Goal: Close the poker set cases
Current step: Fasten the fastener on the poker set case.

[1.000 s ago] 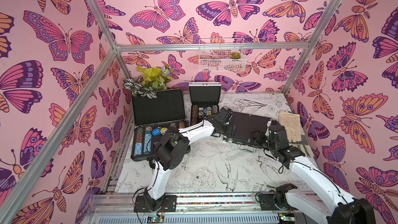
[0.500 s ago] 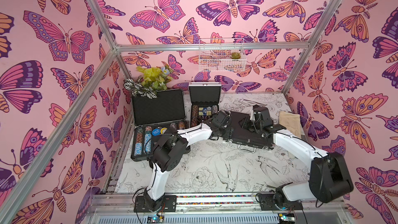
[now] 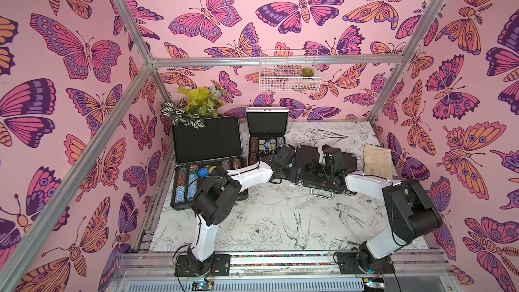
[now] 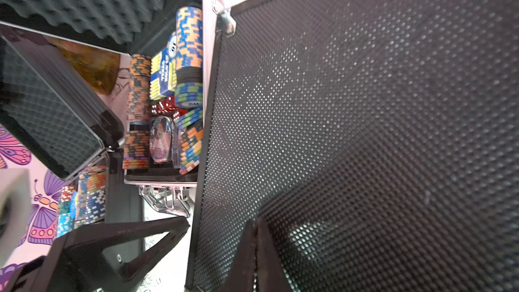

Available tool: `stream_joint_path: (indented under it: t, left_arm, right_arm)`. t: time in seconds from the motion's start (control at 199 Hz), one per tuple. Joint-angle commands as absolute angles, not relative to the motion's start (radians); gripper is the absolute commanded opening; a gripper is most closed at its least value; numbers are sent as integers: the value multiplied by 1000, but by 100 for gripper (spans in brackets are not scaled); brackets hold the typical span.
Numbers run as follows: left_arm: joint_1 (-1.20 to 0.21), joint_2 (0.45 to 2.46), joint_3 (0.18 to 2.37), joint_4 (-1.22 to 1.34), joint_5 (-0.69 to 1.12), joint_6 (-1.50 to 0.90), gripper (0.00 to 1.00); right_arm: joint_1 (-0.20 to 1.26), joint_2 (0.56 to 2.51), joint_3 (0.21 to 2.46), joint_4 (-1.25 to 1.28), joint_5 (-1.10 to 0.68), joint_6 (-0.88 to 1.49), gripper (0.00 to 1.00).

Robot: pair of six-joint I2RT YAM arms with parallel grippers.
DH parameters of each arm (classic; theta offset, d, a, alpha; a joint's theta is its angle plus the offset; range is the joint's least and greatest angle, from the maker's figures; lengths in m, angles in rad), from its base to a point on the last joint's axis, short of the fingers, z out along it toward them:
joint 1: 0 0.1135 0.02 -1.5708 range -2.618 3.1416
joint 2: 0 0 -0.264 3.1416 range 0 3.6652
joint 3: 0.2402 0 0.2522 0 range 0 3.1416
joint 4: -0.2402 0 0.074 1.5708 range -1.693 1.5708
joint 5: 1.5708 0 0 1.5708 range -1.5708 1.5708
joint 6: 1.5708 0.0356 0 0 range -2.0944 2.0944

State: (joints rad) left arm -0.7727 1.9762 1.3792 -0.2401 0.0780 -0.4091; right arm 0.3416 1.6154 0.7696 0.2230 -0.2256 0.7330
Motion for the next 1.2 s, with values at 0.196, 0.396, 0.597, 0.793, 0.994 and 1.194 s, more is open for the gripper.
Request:
stream_joint_path:
  t: [0.196, 0.396, 0.597, 0.793, 0.994, 1.194]
  left_arm:
    - [-813, 1853, 1253, -282, 90, -477, 76]
    - [-815, 1870, 1225, -229, 105, -524, 74]
    - [-815, 1885, 1236, -215, 117, -539, 75]
    - [-815, 1878, 1249, -207, 142, -536, 74]
    - [-833, 1896, 1239, -207, 163, -542, 72]
    - [-837, 1916, 1215, -184, 166, -550, 68]
  right_arm:
    - [345, 1659, 698, 89, -211, 746, 7]
    - [345, 1665, 696, 100, -217, 750, 7]
    - [345, 1658, 687, 107, -221, 753, 7]
    - [345, 1661, 682, 115, -228, 751, 7]
    - [345, 1666, 678, 126, -229, 753, 7]
    - [345, 1662, 671, 127, -231, 753, 7]
